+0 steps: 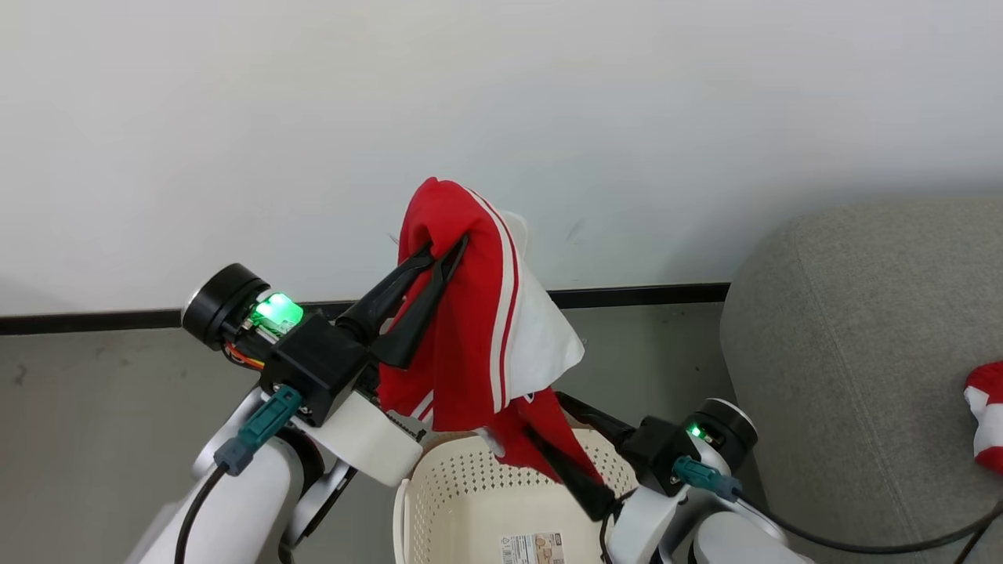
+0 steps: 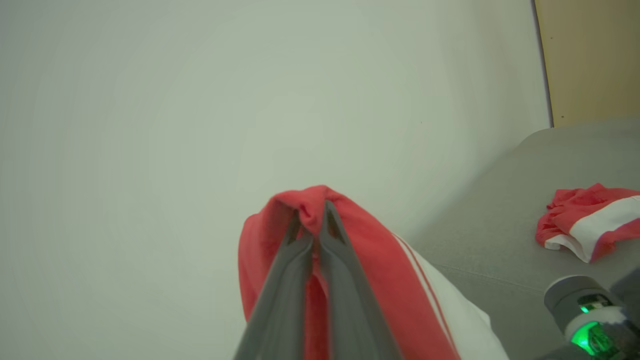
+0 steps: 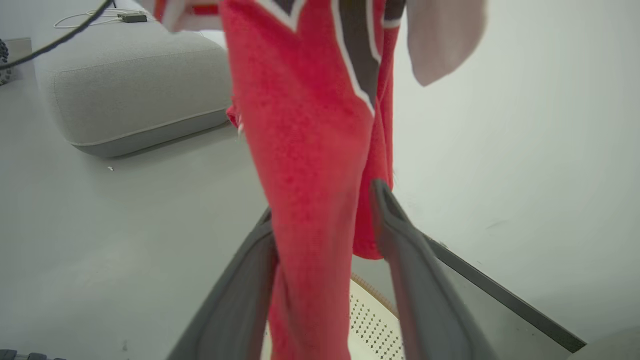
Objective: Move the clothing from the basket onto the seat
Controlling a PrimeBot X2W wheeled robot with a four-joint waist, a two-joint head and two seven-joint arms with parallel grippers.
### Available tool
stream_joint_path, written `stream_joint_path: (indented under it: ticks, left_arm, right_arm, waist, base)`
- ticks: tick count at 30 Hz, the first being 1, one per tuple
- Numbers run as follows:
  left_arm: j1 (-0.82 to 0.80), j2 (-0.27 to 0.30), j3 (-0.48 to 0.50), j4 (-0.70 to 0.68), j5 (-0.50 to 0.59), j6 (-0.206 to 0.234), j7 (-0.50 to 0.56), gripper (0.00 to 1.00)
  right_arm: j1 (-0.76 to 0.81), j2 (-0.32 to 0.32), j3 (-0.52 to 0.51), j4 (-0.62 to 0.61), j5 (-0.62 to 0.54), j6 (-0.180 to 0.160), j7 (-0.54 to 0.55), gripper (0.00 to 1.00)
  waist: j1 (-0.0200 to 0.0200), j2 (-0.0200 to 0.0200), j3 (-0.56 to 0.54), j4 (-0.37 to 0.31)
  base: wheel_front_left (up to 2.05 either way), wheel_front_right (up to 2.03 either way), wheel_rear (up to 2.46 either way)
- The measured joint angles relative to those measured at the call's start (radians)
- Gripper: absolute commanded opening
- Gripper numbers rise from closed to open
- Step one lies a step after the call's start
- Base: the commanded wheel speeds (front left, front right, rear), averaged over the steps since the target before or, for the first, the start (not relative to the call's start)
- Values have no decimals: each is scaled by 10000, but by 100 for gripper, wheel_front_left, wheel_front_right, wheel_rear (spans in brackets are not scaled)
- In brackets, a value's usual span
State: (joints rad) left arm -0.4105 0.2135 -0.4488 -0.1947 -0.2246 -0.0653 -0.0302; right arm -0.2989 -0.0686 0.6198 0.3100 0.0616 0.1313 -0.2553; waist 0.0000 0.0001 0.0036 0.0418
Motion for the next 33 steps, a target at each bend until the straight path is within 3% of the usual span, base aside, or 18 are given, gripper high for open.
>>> stream_joint_path:
  ticks: [2, 4, 11, 16, 17, 19, 20, 21, 22, 33]
  left_arm:
    - [116, -59, -10, -36, -148, 0, 44, 0]
    - [197, -134, -29, -35, -219, 2, 123, 0]
    - [727, -213, 125, -17, -502, 121, 203, 0]
    - [1123, -286, 274, 169, -825, 291, 184, 2]
    - [1206, -288, 301, 221, -861, 322, 148, 21]
    - [1390, -307, 357, 320, -945, 362, 98, 36]
    - [1475, -309, 364, 399, -986, 362, 96, 48]
    - [1573, -311, 376, 464, -1009, 364, 63, 82]
    - [1662, -320, 391, 514, -1039, 364, 13, 100]
    - [2406, -368, 309, 865, -1237, 424, -431, 100]
  right_arm:
    - [-148, 23, -56, 84, 2, 0, 2, 24]
    - [-305, 42, -173, 153, 13, 0, 0, 0]
    - [-370, 54, -443, 151, 100, 0, 2, 0]
    - [-317, 59, -1425, -176, 109, 2, 2, 0]
    - [-313, 56, -1689, -244, 109, 2, 2, 0]
    - [-264, 4, -2263, -497, 104, 2, 2, 0]
    - [-255, -44, -2535, -598, 100, 2, 2, 0]
    - [-203, -107, -2805, -773, 88, 2, 2, 0]
    - [-144, -180, -3064, -918, 58, 2, 2, 0]
    - [-107, -577, -5026, -2552, -512, 2, 2, 0]
  waist:
    - [0, 0, -41, 65]
    - [0, 0, -75, 123]
    - [0, 0, -118, 126]
    - [0, 0, -98, -16]
    - [0, 0, -93, -55]
    - [0, 0, -83, -138]
    - [0, 0, -77, -183]
    - [0, 0, -73, -229]
    - [0, 0, -68, -280]
    - [0, 0, -33, -896]
  base:
    - [0, 0, 0]
    - [0, 0, 0]
    - [0, 0, 0]
    - [0, 0, 0]
    - [0, 0, 0]
    - [0, 0, 0]
    - [0, 0, 0]
    - [0, 0, 0]
    - [0, 0, 0]
    - [0, 0, 0]
